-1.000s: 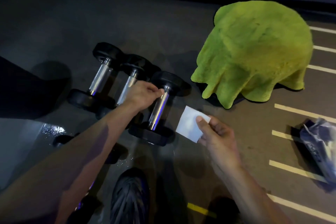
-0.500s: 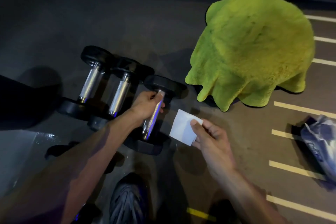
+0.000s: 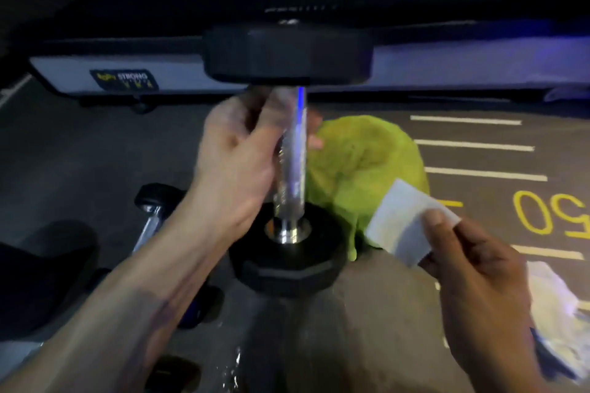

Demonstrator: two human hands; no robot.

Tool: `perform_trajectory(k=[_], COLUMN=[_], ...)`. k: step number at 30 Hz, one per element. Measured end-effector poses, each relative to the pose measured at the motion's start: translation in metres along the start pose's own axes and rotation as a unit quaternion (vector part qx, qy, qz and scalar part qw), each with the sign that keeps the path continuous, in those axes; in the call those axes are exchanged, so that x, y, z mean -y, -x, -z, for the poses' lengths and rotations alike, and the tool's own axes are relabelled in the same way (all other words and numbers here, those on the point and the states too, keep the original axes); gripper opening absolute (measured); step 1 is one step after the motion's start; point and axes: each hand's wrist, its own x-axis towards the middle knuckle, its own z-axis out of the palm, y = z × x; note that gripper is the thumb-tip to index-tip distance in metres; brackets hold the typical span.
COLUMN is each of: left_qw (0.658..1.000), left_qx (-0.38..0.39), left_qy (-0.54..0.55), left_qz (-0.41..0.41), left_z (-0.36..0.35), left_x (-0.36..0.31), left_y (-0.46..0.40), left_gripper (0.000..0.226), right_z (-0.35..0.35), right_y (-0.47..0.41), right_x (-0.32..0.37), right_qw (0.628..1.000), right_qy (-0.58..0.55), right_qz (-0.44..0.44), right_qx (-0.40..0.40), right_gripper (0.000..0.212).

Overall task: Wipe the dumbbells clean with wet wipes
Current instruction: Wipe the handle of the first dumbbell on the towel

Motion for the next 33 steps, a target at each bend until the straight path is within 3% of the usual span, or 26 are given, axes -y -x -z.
perform_trajectory(k=[4, 8, 11, 14, 17, 21, 26, 28, 31, 33], left_qw=[0.998, 0.998, 0.998, 0.998, 0.996, 0.997, 0.999, 0.999, 0.993, 0.983], left_qx=[0.027, 0.041, 0.037, 0.038, 0.042, 0.047, 0.017, -0.024, -0.081, -0.081], left_qy=[0.035, 0.036, 0.034, 0.043, 0.076, 0.056, 0.025, 0.003, -0.055, -0.103], left_qz=[-0.035, -0.020, -0.022, -0.021, -0.007, -0.016, -0.038, -0.046, -0.065, -0.130], left_z=[-0.059, -0.089, -0.094, -0.091, -0.087, -0.085, -0.083, -0.081, -0.072, -0.063], left_x=[-0.021, -0.006, 0.009, 0.011, 0.010, 0.017, 0.019, 0.016, 0.014, 0.006], left_y=[-0.044, -0.062, -0.066, -0.072, -0.080, -0.089, -0.088, -0.088, -0.091, -0.091], left_gripper=[0.026, 0.013, 0.013, 0.009, 0.022, 0.011, 0.018, 0.032, 0.087, 0.114], right_z=[0.028, 0.044, 0.051, 0.048, 0.035, 0.010, -0.018, -0.033, -0.044, -0.042], right_y=[-0.020, -0.031, -0.038, -0.049, -0.069, -0.095, -0.119, -0.117, -0.110, -0.110], right_x=[0.023, 0.019, 0.011, 0.017, 0.037, 0.059, 0.063, 0.057, 0.046, 0.044], right_qw=[0.999, 0.993, 0.988, 0.984, 0.977, 0.962, 0.946, 0.954, 0.955, 0.953], right_qy=[0.010, 0.030, 0.073, 0.125, 0.158, 0.204, 0.228, 0.208, 0.201, 0.199], right_qz=[0.004, 0.010, 0.037, 0.064, 0.124, 0.177, 0.228, 0.213, 0.207, 0.213], right_qx=[-0.050, -0.114, -0.128, -0.112, -0.074, -0.032, -0.035, 0.023, 0.076, 0.081], right_gripper=[0.023, 0.032, 0.017, 0.016, 0.018, 0.031, 0.020, 0.019, 0.027, 0.029])
